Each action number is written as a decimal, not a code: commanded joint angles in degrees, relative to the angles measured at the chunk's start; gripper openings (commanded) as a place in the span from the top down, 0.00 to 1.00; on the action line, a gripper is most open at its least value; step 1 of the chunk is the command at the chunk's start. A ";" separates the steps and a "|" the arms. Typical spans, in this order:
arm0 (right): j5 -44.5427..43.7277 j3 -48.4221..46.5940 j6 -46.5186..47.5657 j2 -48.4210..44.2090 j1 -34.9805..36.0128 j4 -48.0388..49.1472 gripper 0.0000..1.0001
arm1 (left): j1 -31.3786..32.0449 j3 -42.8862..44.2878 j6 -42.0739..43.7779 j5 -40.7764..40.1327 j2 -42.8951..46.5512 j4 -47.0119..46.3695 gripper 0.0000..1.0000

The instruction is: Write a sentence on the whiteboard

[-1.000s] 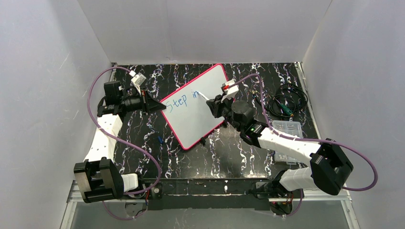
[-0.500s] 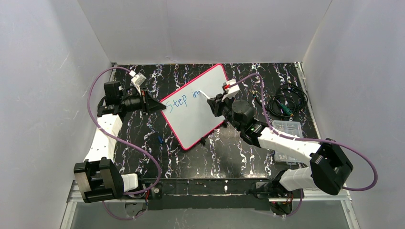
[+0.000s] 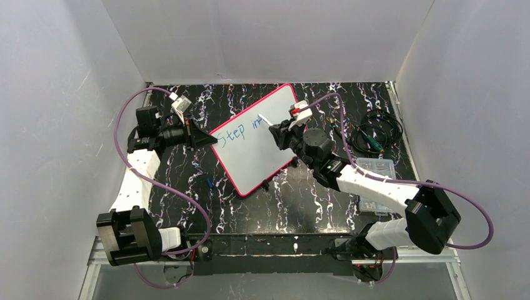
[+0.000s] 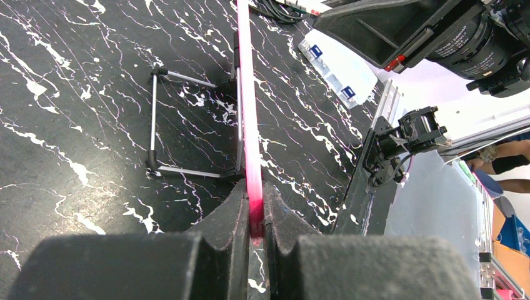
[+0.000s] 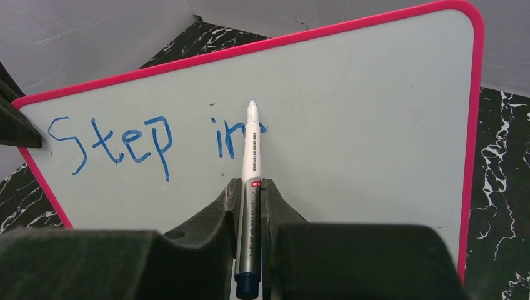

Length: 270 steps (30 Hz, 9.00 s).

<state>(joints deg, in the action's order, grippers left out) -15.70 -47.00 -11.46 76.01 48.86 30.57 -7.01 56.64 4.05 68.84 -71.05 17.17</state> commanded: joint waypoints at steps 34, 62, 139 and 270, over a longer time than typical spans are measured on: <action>-3.69 0.69 -1.09 -2.72 -0.17 -0.54 0.99 | 1.29 0.83 2.08 3.76 0.64 2.96 1.00; -0.46 2.34 -2.51 -1.25 -0.17 -1.97 0.99 | 1.33 0.78 2.19 3.85 0.57 2.96 1.00; 8.04 -0.66 2.03 -7.20 -9.42 -4.44 0.99 | 1.38 0.70 2.36 3.41 0.87 3.22 1.00; 5.30 1.40 1.99 -2.40 -10.09 -3.60 0.99 | 1.36 0.94 2.79 3.58 1.16 3.49 1.00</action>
<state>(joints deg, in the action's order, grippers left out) -10.28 -46.65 -8.99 75.48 38.96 26.68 -7.01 56.88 4.51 68.60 -71.05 18.02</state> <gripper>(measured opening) 0.208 0.054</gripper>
